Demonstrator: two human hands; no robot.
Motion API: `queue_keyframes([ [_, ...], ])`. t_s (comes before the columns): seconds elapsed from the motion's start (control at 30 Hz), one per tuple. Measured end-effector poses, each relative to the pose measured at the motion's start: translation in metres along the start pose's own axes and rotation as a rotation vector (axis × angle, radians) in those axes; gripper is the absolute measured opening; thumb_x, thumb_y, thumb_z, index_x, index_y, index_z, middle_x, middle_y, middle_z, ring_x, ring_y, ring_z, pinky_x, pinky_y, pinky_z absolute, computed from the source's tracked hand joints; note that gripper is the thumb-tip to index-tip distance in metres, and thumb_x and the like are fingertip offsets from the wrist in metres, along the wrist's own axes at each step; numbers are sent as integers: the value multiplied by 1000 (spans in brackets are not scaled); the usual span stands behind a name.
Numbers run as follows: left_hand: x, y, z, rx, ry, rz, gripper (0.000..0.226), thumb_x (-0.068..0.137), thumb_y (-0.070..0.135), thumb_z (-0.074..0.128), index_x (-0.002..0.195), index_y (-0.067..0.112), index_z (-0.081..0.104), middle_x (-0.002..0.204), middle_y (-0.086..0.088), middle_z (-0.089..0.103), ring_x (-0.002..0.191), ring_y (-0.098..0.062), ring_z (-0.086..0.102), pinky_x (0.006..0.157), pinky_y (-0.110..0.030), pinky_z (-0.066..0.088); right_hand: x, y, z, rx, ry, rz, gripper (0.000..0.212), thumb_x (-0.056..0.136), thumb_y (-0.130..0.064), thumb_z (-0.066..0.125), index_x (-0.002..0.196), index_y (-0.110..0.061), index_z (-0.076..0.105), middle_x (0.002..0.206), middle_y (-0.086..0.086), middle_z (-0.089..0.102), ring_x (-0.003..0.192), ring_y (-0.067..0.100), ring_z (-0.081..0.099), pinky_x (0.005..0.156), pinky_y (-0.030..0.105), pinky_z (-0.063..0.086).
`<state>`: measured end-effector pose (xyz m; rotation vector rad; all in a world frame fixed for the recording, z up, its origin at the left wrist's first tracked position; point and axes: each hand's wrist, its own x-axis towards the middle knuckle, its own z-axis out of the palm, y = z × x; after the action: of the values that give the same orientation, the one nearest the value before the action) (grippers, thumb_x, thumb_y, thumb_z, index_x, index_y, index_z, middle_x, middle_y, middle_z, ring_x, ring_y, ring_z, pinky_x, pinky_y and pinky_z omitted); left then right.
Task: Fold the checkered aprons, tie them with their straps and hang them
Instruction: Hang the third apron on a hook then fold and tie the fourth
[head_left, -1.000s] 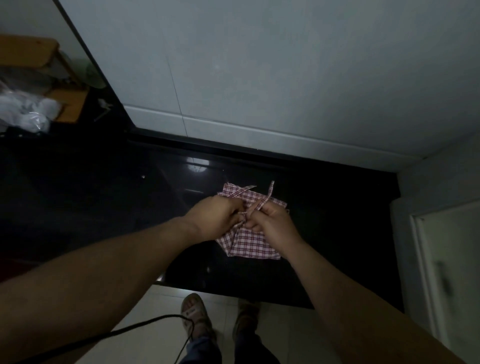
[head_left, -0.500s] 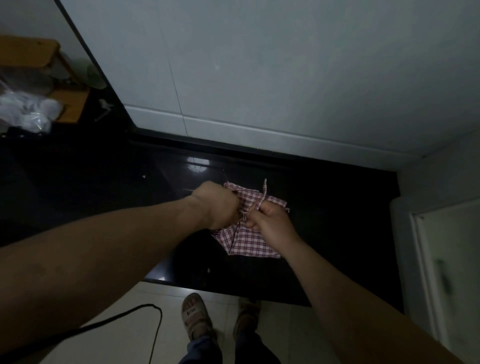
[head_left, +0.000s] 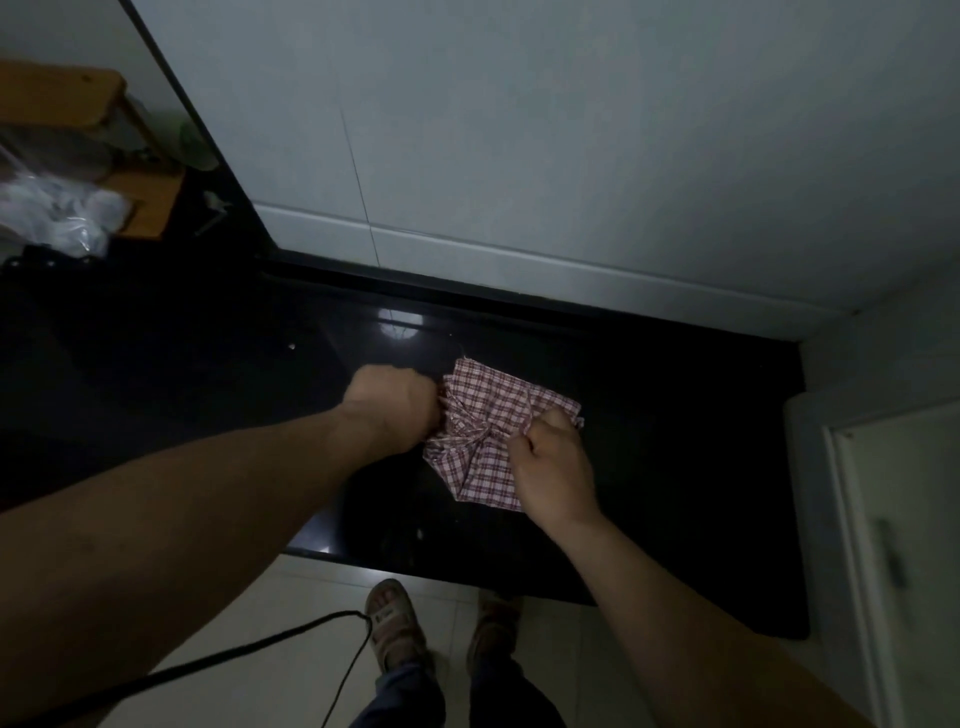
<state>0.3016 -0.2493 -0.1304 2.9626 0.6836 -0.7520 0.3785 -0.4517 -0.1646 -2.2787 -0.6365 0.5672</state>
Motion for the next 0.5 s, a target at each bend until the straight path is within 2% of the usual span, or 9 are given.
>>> queue_keyframes([
  [0.07,1,1,6,-208,-47,-88,45,100,51,36,100,22,70,106,-3,74,91,-26,67,79,-36,49,-2,2,-1,-42,25,-3,31,100,-17,53,71,-7,57,95,-2,53,82,14,57,79,40,53],
  [0.13,0,2,8,-288,-40,-111,50,102,52,32,100,21,71,109,-5,73,96,-27,68,81,-37,49,-2,3,-3,-25,15,0,30,100,-15,53,71,-6,56,96,0,54,82,16,58,80,41,53],
  [0.23,-2,-2,9,-170,46,-40,39,104,45,37,87,23,64,102,-2,74,91,-26,69,81,-37,53,-2,5,-6,21,-26,14,28,101,-13,52,76,-4,58,99,-1,54,86,15,58,83,39,53],
  [0.33,-3,-5,6,-47,63,2,34,106,40,40,83,26,60,100,0,75,92,-24,71,80,-36,54,-4,8,-8,95,-59,37,22,102,-12,52,85,-2,63,101,-4,56,90,12,60,88,36,53],
  [0.5,4,-9,12,111,98,40,31,107,32,41,101,24,70,104,1,76,94,-23,73,71,-32,45,-1,15,-5,172,-58,47,19,102,-10,52,88,-1,62,100,0,57,90,13,61,87,36,53],
])
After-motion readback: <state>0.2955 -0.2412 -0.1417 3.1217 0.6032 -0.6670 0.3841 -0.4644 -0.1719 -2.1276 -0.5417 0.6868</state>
